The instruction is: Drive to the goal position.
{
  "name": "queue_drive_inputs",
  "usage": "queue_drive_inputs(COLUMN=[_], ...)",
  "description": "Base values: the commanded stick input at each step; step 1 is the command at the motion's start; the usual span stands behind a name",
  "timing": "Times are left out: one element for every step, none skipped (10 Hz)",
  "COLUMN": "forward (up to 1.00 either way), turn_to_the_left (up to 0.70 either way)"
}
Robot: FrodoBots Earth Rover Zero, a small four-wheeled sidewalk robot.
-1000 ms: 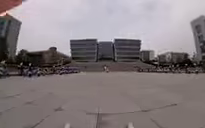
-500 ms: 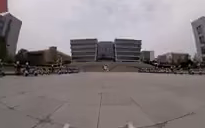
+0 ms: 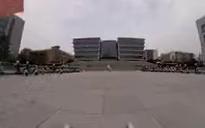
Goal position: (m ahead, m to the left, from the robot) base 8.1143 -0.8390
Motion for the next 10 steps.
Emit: queue_drive_inputs(forward=[0.85,0.85,0.85,0.85,0.85,0.85,0.85,0.85,0.85,0.85], turn_to_the_left=[0.0,0.0,0.0,0.0,0.0,0.0,0.0,0.0,0.0,0.0])
